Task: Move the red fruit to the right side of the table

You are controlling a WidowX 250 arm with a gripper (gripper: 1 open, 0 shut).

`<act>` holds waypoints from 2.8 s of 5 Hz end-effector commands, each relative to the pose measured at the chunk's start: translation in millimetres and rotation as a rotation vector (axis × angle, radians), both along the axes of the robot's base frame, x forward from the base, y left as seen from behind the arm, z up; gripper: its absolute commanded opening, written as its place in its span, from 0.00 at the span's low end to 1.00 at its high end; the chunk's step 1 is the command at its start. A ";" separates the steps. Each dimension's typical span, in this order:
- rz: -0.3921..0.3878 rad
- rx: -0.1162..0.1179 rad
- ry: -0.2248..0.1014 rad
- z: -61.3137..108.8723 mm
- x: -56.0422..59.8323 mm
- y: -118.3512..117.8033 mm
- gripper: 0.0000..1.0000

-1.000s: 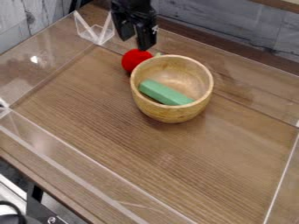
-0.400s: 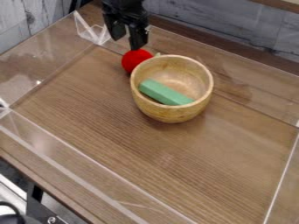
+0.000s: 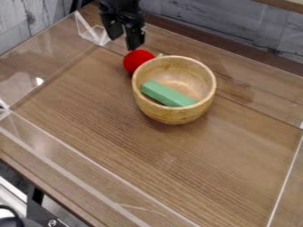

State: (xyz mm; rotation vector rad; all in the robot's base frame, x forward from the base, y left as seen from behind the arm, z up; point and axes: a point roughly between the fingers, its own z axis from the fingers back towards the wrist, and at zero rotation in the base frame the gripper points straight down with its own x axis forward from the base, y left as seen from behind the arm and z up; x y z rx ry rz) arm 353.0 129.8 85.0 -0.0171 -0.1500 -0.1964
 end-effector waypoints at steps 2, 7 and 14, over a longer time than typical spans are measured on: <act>-0.162 0.026 -0.029 6.5 23.6 0.6 1.00; -0.069 0.025 0.003 -9.1 18.7 -21.2 0.00; -0.167 -0.016 -0.114 67.7 -7.7 -171.8 0.00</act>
